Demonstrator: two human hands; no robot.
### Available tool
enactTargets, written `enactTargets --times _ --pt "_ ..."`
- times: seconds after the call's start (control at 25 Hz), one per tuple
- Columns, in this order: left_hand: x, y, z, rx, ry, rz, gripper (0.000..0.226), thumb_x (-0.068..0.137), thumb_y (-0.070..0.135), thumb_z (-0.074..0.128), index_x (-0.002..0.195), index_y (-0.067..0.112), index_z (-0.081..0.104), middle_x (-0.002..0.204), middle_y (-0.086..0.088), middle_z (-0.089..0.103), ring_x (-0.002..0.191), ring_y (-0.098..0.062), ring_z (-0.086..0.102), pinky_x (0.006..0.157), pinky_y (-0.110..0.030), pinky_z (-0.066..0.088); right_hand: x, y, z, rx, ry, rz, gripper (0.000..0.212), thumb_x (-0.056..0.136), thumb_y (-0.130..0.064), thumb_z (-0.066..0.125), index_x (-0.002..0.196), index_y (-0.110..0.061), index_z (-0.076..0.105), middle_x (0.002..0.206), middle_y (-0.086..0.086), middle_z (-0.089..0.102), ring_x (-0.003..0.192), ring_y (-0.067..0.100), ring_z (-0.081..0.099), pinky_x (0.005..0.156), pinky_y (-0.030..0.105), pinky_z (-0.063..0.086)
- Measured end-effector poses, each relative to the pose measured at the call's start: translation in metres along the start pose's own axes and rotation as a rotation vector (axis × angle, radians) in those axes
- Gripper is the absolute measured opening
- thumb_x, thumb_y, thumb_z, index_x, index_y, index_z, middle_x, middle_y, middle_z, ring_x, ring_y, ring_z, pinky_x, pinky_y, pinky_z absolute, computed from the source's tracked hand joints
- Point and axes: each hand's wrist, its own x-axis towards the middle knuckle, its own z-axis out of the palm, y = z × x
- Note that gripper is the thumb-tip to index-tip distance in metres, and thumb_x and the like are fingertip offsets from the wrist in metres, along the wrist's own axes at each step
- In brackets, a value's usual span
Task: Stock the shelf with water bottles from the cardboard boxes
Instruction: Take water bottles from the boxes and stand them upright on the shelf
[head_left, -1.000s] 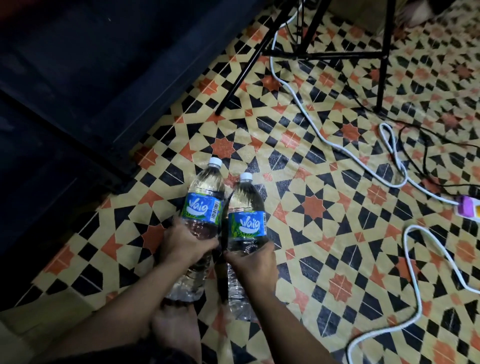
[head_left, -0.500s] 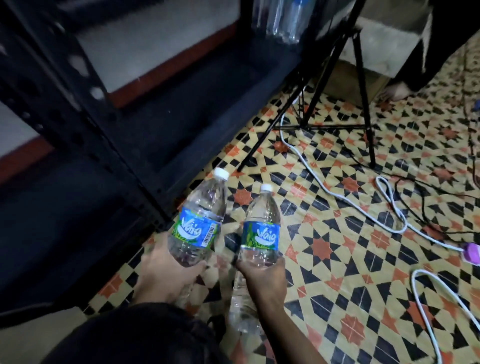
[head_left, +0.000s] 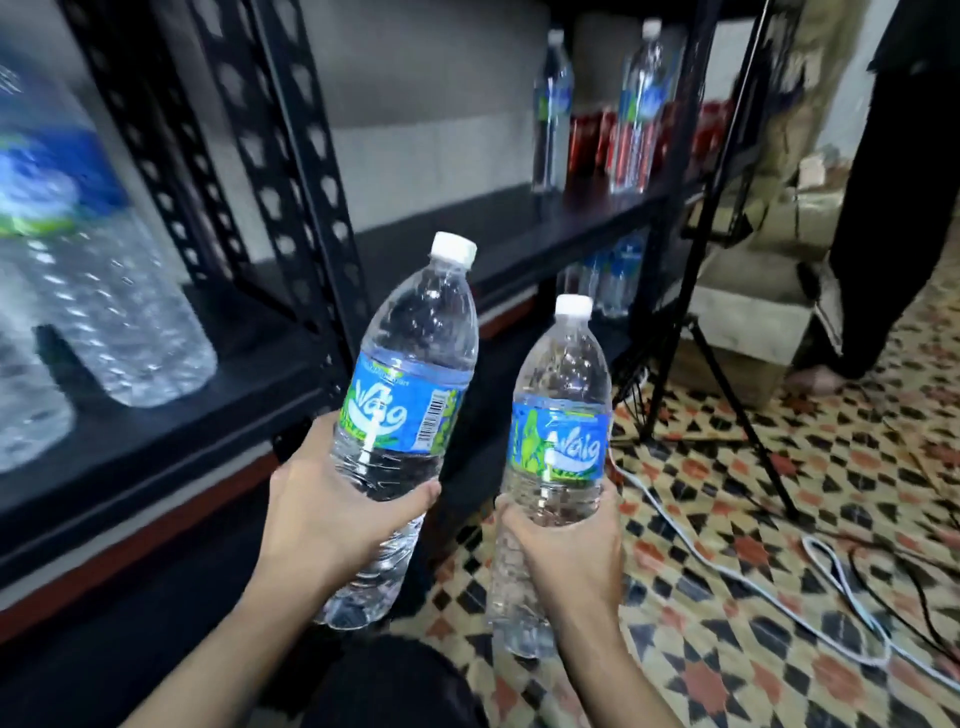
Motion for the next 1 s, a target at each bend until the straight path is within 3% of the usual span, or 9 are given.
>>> enactTargets --times 0.08,0.24,0.32,0.4,0.52,0.6,0.76,0.88,1.0 --pt "-0.008 0.026 -0.03 -0.035 0.091 0.075 0.069 0.049 0.037 0.095 0.105 0.035 0.055 0.085 0.023 0.065 0.085 0.0 0.062 0.074 -0.02 0.042 -0.012 -0.038 -0.008 0.065 -0.047 -0.093 0.069 0.053 -0.04 0.09 0.108 -0.032 0.05 0.089 -0.019 0.065 0.08 0.001 0.062 0.066 0.026 0.043" --pt "-0.034 0.055 -0.076 -0.042 0.293 0.148 0.065 0.047 0.043 0.094 0.099 0.034 0.055 0.083 0.02 0.068 0.083 0.006 0.064 0.075 -0.016 0.048 -0.048 -0.099 -0.011 0.175 -0.141 -0.264 0.075 0.052 -0.039 0.092 0.114 -0.035 0.05 0.097 -0.021 0.064 0.091 0.001 0.062 0.075 0.021 0.043" --pt "-0.048 0.063 -0.099 -0.043 0.403 0.145 0.065 0.046 0.045 0.094 0.097 0.034 0.054 0.079 0.024 0.065 0.079 0.019 0.06 0.072 -0.002 0.043 -0.071 -0.122 -0.007 0.197 -0.211 -0.337 0.076 0.053 -0.039 0.092 0.115 -0.037 0.049 0.099 -0.022 0.064 0.091 -0.007 0.06 0.074 0.014 0.042" --pt "-0.061 0.069 -0.125 -0.058 0.503 0.115 0.063 0.048 0.042 0.094 0.095 0.034 0.054 0.075 0.029 0.059 0.072 0.028 0.053 0.068 0.0 0.039 -0.097 -0.142 0.001 0.214 -0.274 -0.394 0.077 0.05 -0.041 0.091 0.116 -0.035 0.051 0.099 -0.021 0.066 0.093 -0.006 0.062 0.075 0.014 0.044" --pt "-0.08 0.065 -0.173 -0.053 0.652 0.077 0.063 0.049 0.041 0.093 0.098 0.033 0.054 0.078 0.026 0.06 0.075 0.011 0.06 0.077 -0.019 0.044 -0.144 -0.166 0.026 0.259 -0.384 -0.469 0.083 0.046 -0.045 0.091 0.119 -0.034 0.052 0.102 -0.018 0.068 0.097 0.0 0.064 0.085 0.024 0.051" --pt "-0.092 0.055 -0.204 -0.041 0.734 0.029 0.067 0.049 0.042 0.094 0.102 0.031 0.055 0.082 0.021 0.062 0.08 -0.004 0.062 0.078 -0.022 0.042 -0.176 -0.178 0.045 0.29 -0.459 -0.506 0.088 0.043 -0.053 0.09 0.12 -0.034 0.052 0.103 -0.017 0.069 0.099 0.001 0.064 0.089 0.028 0.053" --pt "-0.12 0.031 -0.267 -0.011 0.908 -0.026 0.074 0.048 0.042 0.094 0.11 0.023 0.058 0.089 0.008 0.062 0.085 -0.013 0.059 0.08 -0.026 0.041 -0.251 -0.199 0.084 0.296 -0.604 -0.552 0.102 0.038 -0.071 0.082 0.126 -0.03 0.05 0.114 -0.013 0.068 0.108 0.006 0.064 0.094 0.033 0.052" --pt "-0.138 0.015 -0.311 -0.003 1.005 -0.076 0.074 0.052 0.038 0.095 0.112 0.019 0.057 0.091 0.003 0.058 0.094 -0.018 0.059 0.085 -0.031 0.044 -0.304 -0.209 0.105 0.317 -0.718 -0.596 0.106 0.043 -0.074 0.083 0.13 -0.027 0.047 0.125 -0.013 0.061 0.12 0.009 0.057 0.098 0.025 0.046" --pt "-0.156 -0.003 -0.35 0.037 1.087 -0.114 0.079 0.053 0.037 0.095 0.119 0.015 0.056 0.097 0.001 0.058 0.109 -0.026 0.06 0.092 -0.034 0.044 -0.347 -0.216 0.123 0.305 -0.863 -0.584 0.089 0.049 -0.065 0.087 0.119 -0.038 0.038 0.108 -0.026 0.047 0.118 0.005 0.048 0.091 0.015 0.034"
